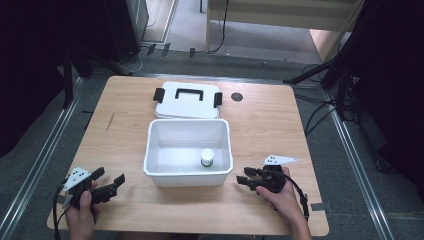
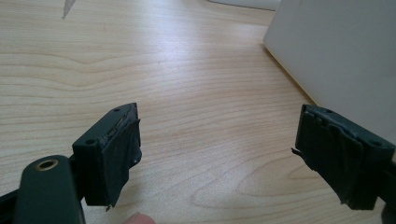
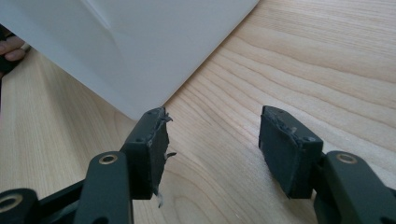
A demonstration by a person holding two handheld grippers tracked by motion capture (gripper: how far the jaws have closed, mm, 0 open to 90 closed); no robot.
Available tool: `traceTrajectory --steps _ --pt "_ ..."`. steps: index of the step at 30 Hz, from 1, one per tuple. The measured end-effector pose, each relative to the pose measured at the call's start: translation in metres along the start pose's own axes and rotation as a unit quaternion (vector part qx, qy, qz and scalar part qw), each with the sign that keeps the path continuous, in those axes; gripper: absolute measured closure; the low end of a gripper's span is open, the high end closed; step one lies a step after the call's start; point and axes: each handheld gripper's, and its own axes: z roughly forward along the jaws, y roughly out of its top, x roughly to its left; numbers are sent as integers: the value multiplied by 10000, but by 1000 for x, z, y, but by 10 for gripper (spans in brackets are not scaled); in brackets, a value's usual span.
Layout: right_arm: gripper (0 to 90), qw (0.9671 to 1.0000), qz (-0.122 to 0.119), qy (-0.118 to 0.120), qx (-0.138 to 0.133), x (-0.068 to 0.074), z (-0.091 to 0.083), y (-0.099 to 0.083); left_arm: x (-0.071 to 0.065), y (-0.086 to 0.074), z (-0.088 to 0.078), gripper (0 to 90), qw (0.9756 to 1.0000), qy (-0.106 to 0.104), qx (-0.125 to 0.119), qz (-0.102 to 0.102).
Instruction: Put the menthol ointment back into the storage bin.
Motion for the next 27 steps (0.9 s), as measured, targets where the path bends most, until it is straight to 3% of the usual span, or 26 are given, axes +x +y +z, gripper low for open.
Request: traceTrajectory --steps 27 --pt "438 10000 46 -38 -39 -1 -1 -1 1 0 0 151 10000 -32 -1 -21"
